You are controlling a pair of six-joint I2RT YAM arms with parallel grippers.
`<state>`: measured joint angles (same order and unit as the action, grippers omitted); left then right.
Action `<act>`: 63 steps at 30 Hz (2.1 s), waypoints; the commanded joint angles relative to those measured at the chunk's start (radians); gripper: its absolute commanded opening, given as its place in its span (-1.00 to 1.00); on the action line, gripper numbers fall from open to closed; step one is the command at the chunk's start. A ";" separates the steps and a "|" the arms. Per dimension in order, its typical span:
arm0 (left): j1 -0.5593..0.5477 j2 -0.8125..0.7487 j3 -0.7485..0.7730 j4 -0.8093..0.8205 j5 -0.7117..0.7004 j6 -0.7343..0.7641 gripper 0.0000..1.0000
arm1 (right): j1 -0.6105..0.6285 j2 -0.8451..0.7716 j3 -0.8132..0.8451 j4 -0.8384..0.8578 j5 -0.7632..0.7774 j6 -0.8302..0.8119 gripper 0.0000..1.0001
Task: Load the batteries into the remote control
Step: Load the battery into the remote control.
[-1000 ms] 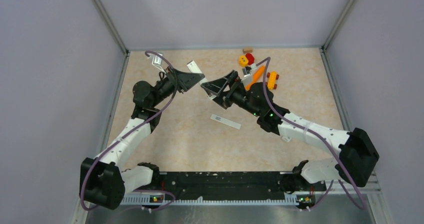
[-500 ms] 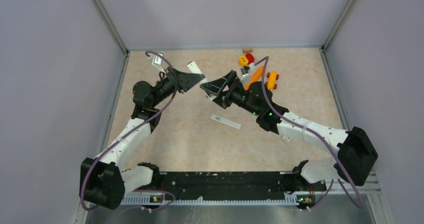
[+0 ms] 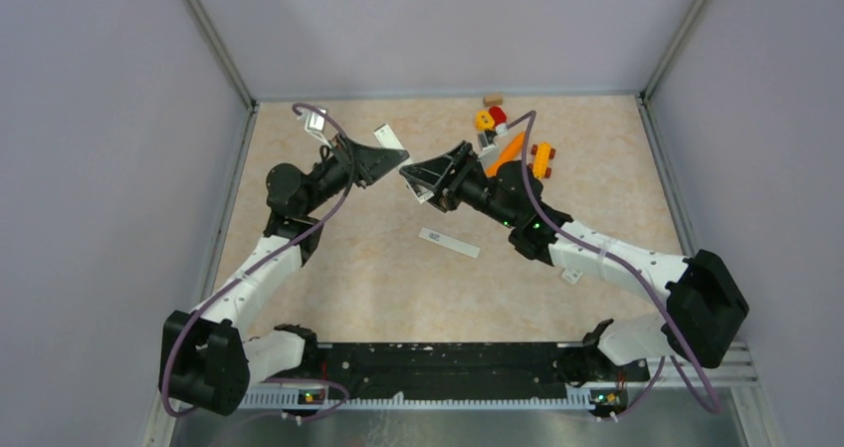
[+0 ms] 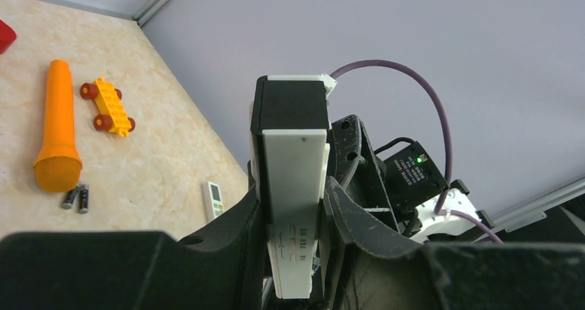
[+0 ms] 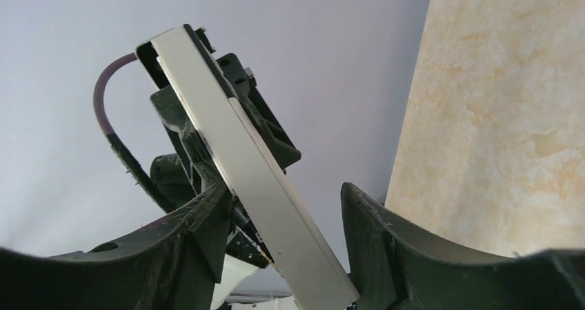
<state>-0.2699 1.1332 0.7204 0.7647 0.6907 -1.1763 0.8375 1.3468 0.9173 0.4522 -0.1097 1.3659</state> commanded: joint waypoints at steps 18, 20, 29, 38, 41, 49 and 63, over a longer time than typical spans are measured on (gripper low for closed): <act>0.000 0.016 0.041 0.101 -0.002 -0.162 -1.00 | -0.013 -0.014 -0.059 0.095 -0.015 -0.072 -0.11; 0.000 0.018 0.040 0.102 0.008 -0.165 -1.00 | -0.015 -0.016 -0.059 0.105 -0.028 -0.089 0.29; 0.005 0.010 0.021 0.060 0.006 -0.126 -1.00 | -0.036 -0.050 -0.089 0.187 -0.052 -0.112 0.68; 0.011 0.018 0.021 0.058 0.010 -0.128 -1.00 | -0.043 -0.061 -0.107 0.217 -0.074 -0.158 0.50; 0.012 0.020 0.023 0.064 0.011 -0.137 -1.00 | -0.041 -0.061 -0.082 0.134 -0.057 -0.223 0.30; 0.016 0.034 0.028 0.081 0.023 -0.152 -1.00 | -0.041 -0.048 -0.048 0.050 -0.024 -0.328 0.28; 0.096 -0.035 -0.062 -0.157 0.031 0.045 -1.00 | -0.134 -0.176 -0.106 0.114 -0.196 -0.500 0.92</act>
<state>-0.2024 1.1526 0.6872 0.6579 0.7151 -1.2152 0.7288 1.2789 0.8238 0.5449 -0.2718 0.9596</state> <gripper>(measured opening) 0.331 0.972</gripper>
